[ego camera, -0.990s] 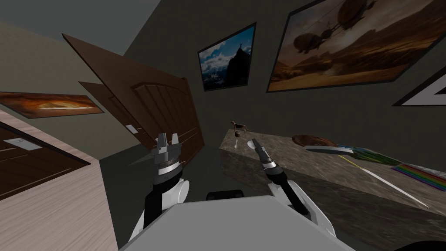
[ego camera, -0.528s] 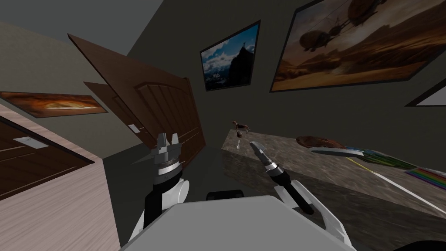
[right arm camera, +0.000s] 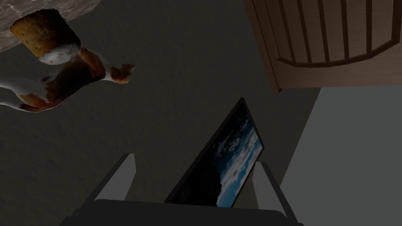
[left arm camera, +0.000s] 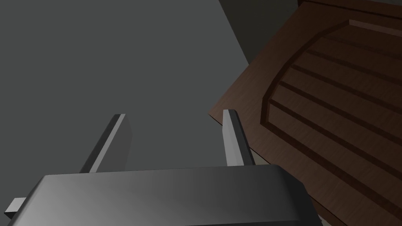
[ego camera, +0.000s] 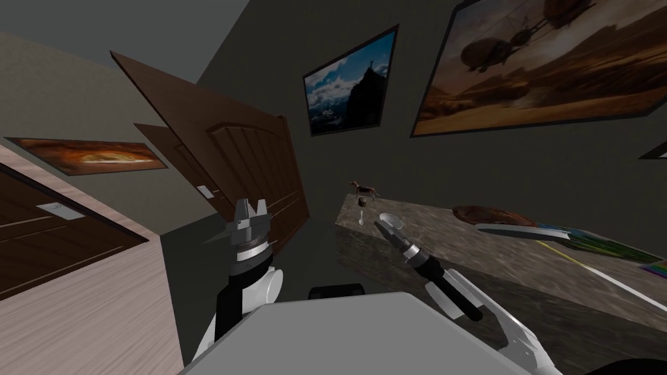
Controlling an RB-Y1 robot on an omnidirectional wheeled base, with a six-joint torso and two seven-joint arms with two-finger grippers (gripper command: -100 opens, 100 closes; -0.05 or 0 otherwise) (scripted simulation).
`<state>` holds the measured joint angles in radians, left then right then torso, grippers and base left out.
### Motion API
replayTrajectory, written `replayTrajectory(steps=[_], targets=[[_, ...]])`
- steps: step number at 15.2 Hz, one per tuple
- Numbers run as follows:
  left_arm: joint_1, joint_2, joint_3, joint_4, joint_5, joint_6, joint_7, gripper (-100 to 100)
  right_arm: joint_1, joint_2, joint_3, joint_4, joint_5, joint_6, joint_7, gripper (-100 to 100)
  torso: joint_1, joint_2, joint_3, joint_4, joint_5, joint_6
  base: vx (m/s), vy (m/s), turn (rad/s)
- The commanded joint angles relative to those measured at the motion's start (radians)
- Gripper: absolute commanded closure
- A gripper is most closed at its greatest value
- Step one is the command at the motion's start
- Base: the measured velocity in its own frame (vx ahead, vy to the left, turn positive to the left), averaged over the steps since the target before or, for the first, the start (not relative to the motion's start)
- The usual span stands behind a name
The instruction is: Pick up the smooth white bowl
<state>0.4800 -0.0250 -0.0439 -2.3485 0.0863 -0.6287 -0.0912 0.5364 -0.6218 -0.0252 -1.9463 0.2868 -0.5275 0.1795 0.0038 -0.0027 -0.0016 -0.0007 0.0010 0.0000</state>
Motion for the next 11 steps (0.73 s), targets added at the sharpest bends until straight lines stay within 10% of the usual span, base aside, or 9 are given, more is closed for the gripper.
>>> replayTrajectory(steps=[1,11], targets=[[0.0,0.0,0.0,0.0,0.0,0.0,0.0,0,0.008,-0.05,-0.003,0.024,0.025,0.016,0.013,-100,0.0,0.0,0.0,0.0,0.0,0.0,0.032,0.051,0.024],[0.0,0.0,0.0,0.0,0.0,0.0,0.0,0,0.033,-0.258,-0.015,0.139,0.114,0.046,0.063,-100,0.002,-0.002,-0.001,0.0,0.0,0.0,0.048,0.063,0.024]])
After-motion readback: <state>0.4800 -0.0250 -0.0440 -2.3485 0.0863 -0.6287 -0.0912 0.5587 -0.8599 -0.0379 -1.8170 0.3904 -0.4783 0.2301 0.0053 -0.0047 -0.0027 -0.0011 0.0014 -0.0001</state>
